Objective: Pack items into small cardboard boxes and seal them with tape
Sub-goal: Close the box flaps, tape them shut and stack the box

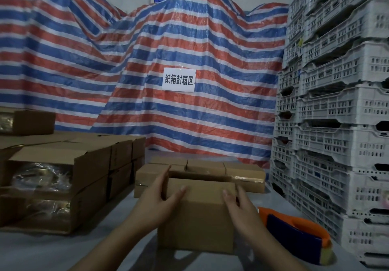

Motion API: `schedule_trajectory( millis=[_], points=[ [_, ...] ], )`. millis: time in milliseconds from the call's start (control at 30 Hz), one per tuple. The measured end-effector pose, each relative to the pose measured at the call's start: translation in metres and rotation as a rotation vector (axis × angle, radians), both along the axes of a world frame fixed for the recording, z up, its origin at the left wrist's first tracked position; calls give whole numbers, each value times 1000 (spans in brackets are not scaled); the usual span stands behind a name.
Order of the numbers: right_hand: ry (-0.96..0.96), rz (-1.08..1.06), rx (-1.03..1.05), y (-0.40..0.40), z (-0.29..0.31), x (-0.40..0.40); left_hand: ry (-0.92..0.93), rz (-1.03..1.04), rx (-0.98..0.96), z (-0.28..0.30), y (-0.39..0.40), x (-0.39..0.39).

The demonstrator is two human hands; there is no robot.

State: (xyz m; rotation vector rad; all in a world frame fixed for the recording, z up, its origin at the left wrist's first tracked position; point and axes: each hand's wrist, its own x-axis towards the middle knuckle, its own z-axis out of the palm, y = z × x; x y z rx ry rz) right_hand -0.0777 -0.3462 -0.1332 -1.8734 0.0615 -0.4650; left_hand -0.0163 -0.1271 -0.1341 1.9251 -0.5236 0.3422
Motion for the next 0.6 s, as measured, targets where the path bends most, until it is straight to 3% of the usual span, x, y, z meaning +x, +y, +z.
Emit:
schedule_trajectory(
  millis=[133,300,467,600],
  points=[
    [-25,-43,9,-7,13,9,0,75,-135,18,-5,11],
    [-91,-89,8,-17,27,18,106,6,-137,35,1,30],
    [-251,-93,-565,-30,43,19,94,-67,25,43,14,36],
    [-155,73,-836,-36,62,22,51,-34,216,48,13,35]
  ],
)
